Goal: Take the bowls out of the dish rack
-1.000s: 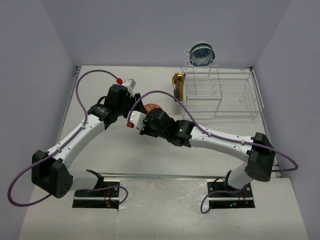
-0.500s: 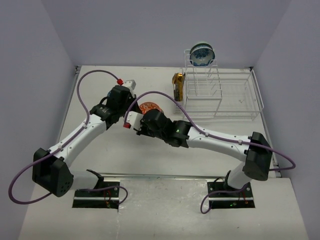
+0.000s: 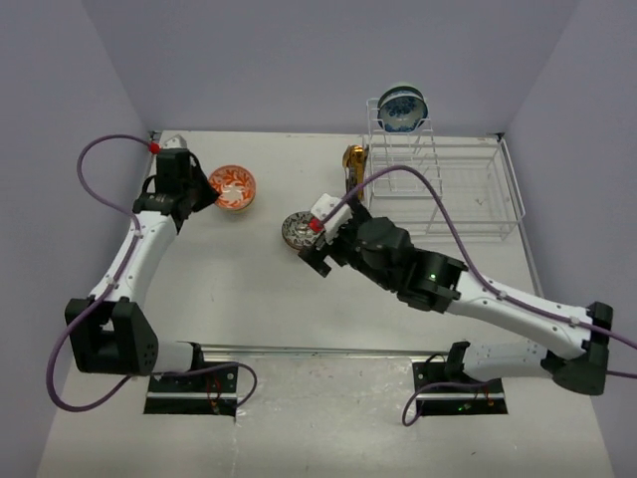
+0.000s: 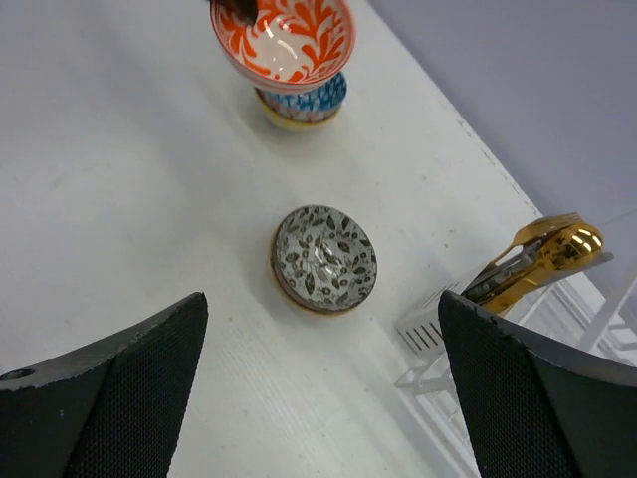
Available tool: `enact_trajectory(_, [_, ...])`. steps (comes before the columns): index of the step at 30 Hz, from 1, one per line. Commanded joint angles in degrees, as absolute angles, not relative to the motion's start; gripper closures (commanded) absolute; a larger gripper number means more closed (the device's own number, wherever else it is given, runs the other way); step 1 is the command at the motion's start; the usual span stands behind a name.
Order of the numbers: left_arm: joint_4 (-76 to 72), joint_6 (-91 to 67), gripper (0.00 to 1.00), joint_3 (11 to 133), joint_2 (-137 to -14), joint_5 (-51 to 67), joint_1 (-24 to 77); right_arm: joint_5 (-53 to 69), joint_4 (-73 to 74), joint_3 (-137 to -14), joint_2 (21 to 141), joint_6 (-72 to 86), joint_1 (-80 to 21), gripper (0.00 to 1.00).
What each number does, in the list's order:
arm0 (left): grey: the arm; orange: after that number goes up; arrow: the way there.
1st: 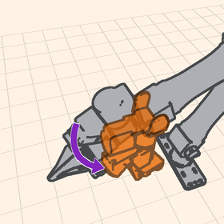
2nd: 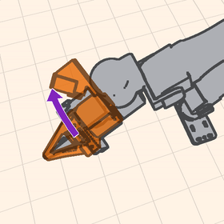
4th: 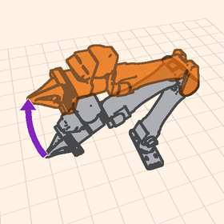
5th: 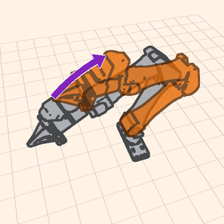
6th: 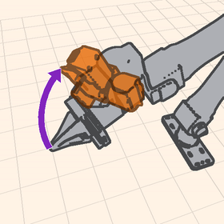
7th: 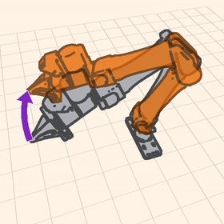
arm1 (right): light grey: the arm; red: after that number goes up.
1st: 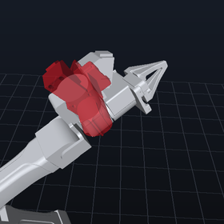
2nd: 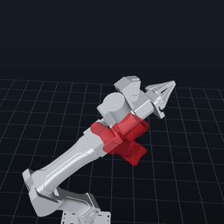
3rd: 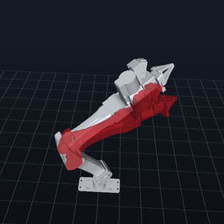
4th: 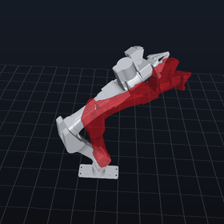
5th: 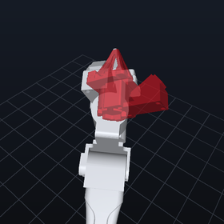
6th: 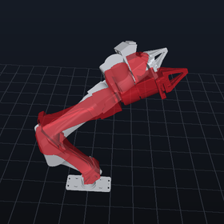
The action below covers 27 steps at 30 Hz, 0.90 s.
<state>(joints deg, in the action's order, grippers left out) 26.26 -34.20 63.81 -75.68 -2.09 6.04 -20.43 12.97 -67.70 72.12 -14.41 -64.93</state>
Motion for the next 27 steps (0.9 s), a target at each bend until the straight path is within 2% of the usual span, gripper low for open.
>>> enact_trajectory(1, [19.78, -37.08, 1.0, 70.82, -81.53, 2.09, -0.33, -22.42, 10.46, -63.22, 61.82, -5.99, -65.21, 0.01])
enact_trajectory(5, [19.07, -38.49, 1.0, 77.23, -90.4, 4.83, -5.97, -20.3, 9.76, -57.14, 53.21, -0.54, -65.13, 0.01])
enact_trajectory(8, [19.77, -39.46, 1.0, 82.94, -97.01, 3.87, -6.24, -20.48, 9.06, -53.62, 48.1, 1.57, -65.21, 0.01])
enact_trajectory(13, [22.06, -40.6, 1.0, 91.05, -106.86, 8.87, -5.71, -21.09, 8.88, -51.24, 44.83, 1.06, -65.13, 0.01])
enact_trajectory(18, [23.73, -41.13, 1.0, 92.46, -107.75, 6.86, -3.43, -21.62, 8.88, -50.28, 44.38, 0.53, -65.13, 0.01])
enact_trajectory(27, [23.12, -41.22, 1.0, 85.09, -104.24, 0.79, -1.05, -22.06, 8.7, -49.22, 44.3, 0.44, -65.21, 0.01])
